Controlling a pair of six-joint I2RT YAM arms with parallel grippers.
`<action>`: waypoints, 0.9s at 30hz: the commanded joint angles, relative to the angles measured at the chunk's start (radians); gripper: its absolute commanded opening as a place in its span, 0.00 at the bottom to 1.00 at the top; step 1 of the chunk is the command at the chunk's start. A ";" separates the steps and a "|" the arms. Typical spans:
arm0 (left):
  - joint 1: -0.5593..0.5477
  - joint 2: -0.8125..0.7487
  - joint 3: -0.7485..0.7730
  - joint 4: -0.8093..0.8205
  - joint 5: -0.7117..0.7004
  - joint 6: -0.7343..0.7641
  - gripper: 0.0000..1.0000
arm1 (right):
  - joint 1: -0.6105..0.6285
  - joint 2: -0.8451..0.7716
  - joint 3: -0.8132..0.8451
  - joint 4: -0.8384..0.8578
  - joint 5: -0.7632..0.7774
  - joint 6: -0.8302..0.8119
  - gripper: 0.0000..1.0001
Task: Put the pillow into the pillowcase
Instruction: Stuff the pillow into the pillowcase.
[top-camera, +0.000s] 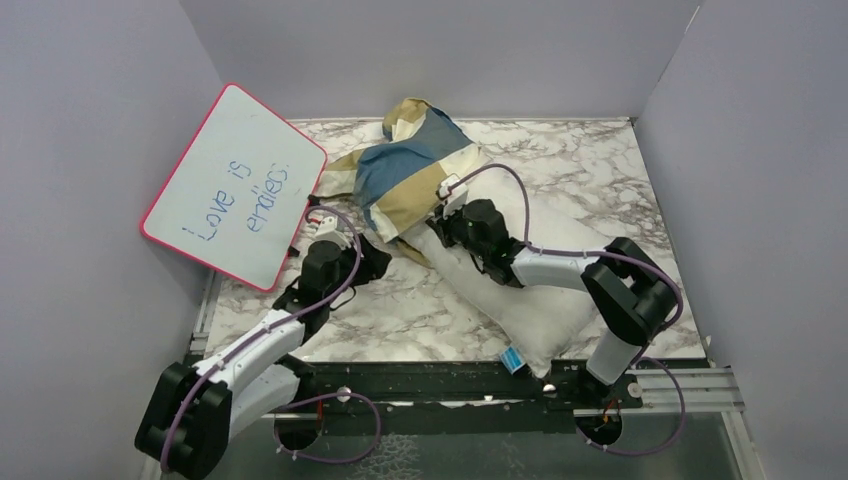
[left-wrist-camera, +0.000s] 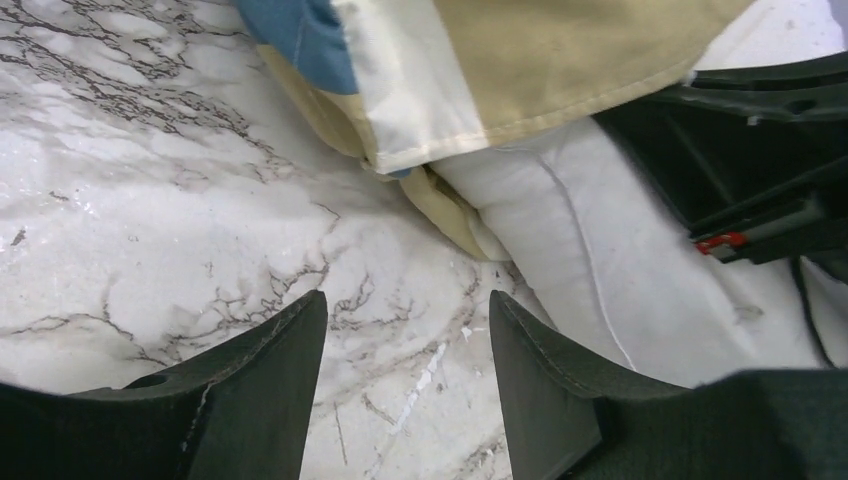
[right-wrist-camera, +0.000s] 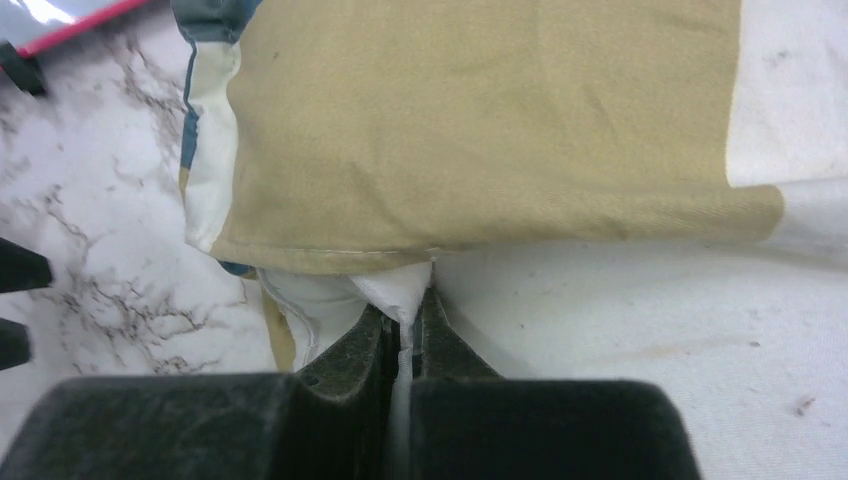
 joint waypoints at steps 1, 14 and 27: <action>0.006 0.111 -0.010 0.226 -0.070 -0.014 0.61 | -0.090 0.006 -0.066 -0.026 -0.140 0.192 0.01; -0.010 0.512 0.112 0.523 -0.041 -0.050 0.51 | -0.112 -0.001 -0.029 -0.022 -0.227 0.272 0.01; -0.069 0.673 0.145 0.575 -0.126 -0.116 0.44 | -0.117 0.000 -0.037 0.022 -0.223 0.344 0.01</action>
